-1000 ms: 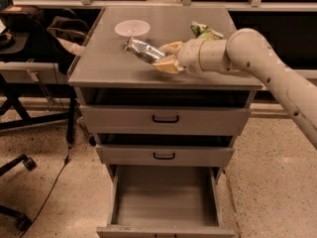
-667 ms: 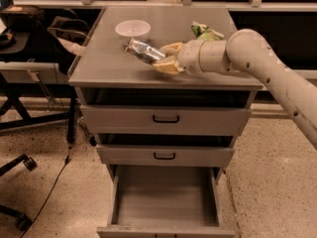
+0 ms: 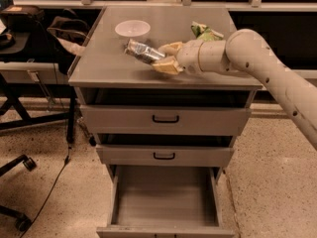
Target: Pick redbull can from bottom drawer and place on counter
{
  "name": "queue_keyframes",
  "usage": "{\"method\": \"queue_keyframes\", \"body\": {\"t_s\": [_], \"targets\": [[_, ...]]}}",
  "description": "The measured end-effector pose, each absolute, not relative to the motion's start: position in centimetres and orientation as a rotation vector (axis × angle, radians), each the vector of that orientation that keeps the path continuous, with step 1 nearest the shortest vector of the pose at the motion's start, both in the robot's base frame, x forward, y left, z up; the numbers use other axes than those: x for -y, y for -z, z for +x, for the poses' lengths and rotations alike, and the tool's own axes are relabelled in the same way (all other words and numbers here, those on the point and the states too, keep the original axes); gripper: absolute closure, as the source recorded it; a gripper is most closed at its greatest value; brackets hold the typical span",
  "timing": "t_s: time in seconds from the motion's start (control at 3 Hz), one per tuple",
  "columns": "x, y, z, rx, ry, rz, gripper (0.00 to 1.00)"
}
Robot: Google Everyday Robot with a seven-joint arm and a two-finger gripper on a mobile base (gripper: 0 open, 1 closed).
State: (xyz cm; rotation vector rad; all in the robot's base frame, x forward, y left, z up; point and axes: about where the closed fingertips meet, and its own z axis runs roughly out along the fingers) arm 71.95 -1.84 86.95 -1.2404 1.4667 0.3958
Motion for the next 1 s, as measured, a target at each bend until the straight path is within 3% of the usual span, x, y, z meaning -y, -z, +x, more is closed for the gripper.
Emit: {"method": "queue_keyframes", "body": {"t_s": [0.33, 1.0], "targets": [[1.83, -86.94, 71.95, -1.467, -0.396, -1.240, 0.04], [1.81, -86.94, 71.95, -1.467, -0.396, -1.241, 0.00]]}}
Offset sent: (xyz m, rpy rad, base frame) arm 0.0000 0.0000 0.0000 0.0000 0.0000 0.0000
